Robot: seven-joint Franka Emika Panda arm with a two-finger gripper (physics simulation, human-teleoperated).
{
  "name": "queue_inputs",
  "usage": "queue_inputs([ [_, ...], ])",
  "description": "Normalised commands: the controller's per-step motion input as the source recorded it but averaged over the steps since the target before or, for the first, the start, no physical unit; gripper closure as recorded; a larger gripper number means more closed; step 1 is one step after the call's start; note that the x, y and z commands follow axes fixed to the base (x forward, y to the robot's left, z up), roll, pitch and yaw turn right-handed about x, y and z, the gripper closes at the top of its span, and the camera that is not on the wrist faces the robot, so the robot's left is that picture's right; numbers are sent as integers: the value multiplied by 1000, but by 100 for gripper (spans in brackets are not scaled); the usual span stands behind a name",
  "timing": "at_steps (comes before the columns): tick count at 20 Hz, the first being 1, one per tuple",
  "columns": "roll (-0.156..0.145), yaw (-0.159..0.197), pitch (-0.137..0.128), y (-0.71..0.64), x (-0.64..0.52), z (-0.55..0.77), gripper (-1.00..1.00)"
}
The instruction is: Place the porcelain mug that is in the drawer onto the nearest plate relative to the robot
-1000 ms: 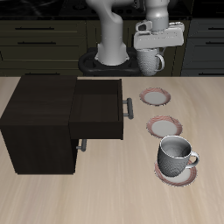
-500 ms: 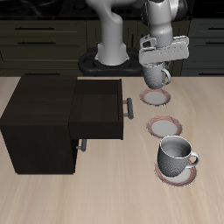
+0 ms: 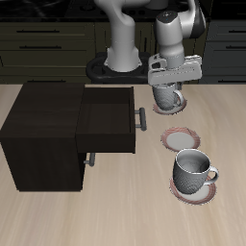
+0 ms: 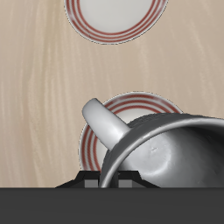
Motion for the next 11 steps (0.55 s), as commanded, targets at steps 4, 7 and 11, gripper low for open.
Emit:
queue_inputs([
  [4, -34, -25, 89, -44, 41, -282, 100],
  [7, 41, 4, 61, 154, -112, -216, 100],
  [11, -19, 19, 5, -14, -15, -31, -100],
])
